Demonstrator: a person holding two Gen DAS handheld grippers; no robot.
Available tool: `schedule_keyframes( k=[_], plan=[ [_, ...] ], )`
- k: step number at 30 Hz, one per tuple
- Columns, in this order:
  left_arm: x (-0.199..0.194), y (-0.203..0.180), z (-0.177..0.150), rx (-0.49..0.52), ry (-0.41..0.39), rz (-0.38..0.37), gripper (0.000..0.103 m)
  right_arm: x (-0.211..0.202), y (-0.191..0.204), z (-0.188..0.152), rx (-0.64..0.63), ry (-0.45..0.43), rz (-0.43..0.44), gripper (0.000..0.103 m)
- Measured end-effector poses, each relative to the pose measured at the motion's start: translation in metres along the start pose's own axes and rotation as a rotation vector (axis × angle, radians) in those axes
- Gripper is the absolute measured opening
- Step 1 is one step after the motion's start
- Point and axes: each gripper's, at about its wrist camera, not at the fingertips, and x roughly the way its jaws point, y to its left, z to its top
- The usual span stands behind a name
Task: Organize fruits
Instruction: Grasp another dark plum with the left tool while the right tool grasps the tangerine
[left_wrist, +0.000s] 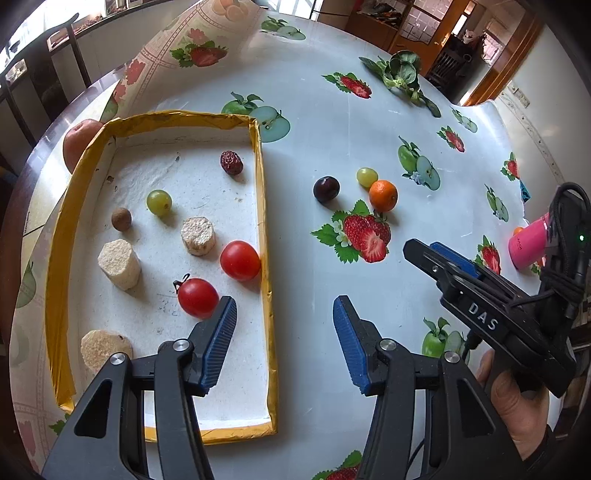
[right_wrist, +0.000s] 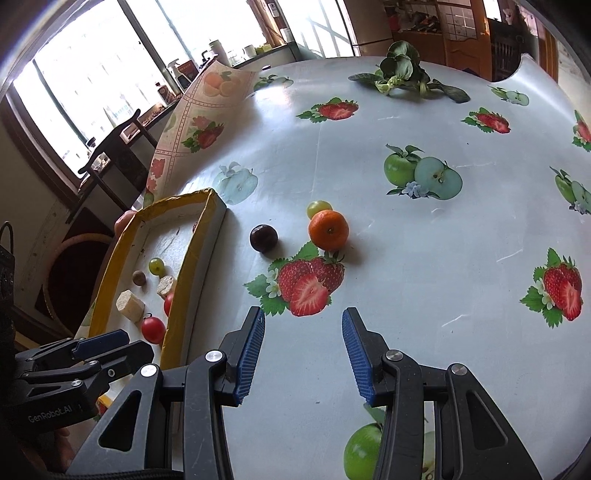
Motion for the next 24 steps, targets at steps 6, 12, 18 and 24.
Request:
schedule_keyframes(
  k=[6, 12, 18, 24],
  plan=[
    [0.012, -0.014, 0.026, 0.029, 0.0, -0.004, 0.053, 0.038, -0.01, 0.032, 0.002, 0.004, -0.028, 0.046],
    [0.03, -0.029, 0.054, 0.063, 0.0, 0.0, 0.053, 0.077, -0.016, 0.054, -0.006, 0.044, -0.04, 0.045],
    [0.06, -0.049, 0.072, 0.103, 0.028, 0.006, 0.053, 0.065, -0.023, 0.051, -0.021, 0.002, -0.002, 0.036],
    [0.096, -0.065, 0.082, 0.127, 0.064, 0.034, 0.053, 0.026, -0.051, 0.034, 0.091, -0.054, 0.018, 0.036]
  ],
)
